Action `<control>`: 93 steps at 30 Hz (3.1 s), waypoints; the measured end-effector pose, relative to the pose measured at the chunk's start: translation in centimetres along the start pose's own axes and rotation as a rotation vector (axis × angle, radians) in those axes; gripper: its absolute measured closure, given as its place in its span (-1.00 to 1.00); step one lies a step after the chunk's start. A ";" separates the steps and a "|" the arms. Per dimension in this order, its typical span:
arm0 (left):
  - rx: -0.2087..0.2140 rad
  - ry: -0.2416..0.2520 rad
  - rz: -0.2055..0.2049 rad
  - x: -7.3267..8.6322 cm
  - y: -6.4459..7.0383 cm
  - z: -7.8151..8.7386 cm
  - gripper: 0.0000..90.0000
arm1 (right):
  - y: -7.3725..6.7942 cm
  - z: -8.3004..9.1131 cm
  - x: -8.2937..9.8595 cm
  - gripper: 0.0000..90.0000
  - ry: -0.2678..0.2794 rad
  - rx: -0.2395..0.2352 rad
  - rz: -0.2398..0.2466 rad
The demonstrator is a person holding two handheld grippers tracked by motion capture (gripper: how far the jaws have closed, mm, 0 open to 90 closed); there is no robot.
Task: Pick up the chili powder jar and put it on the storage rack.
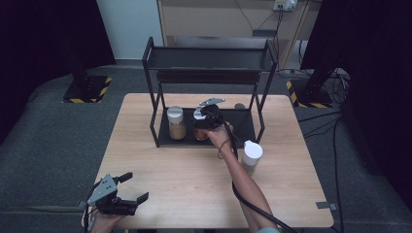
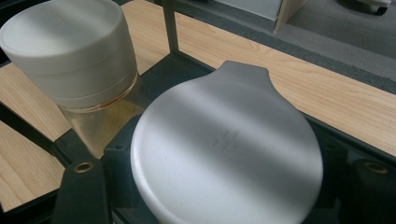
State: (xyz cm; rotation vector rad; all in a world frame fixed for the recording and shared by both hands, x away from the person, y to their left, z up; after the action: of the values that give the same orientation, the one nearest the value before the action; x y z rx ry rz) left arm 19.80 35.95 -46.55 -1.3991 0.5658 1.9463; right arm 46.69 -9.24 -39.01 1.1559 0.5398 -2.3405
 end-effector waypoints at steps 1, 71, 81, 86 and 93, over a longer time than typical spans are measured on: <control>0.000 0.000 0.000 0.0 0.0 0.0 -0.97 | 0.0 0.0 0.1 -0.31 0.002 -0.001 -0.001; -0.013 0.002 0.017 0.1 -0.1 0.1 -0.97 | 2.2 27.3 6.9 -0.75 0.255 -0.129 0.072; -0.015 0.001 0.016 0.1 0.0 0.1 -0.97 | 2.5 29.5 10.4 -0.76 0.244 -0.106 0.058; -0.016 0.005 0.019 0.1 0.0 0.1 -0.97 | 2.8 30.4 12.1 -0.77 0.244 -0.100 0.044; -0.018 0.007 0.019 0.1 0.0 0.1 -0.97 | 3.4 31.3 14.4 -0.77 0.253 -0.090 0.023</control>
State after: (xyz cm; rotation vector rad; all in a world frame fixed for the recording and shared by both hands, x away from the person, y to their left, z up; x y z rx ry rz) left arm 19.70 36.08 -46.62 -1.4171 0.5690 1.9666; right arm 21.33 -32.09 -33.45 1.4161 0.7074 -2.1395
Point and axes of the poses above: each handheld gripper's, and its own axes: z roughly backward along the jaws, x roughly out of its underside, y roughly to its right, the point moved 3 cm from there along -z, roughly forward along the jaws, and after that the axes turned 8 degrees about -z, right-handed, at the moved point
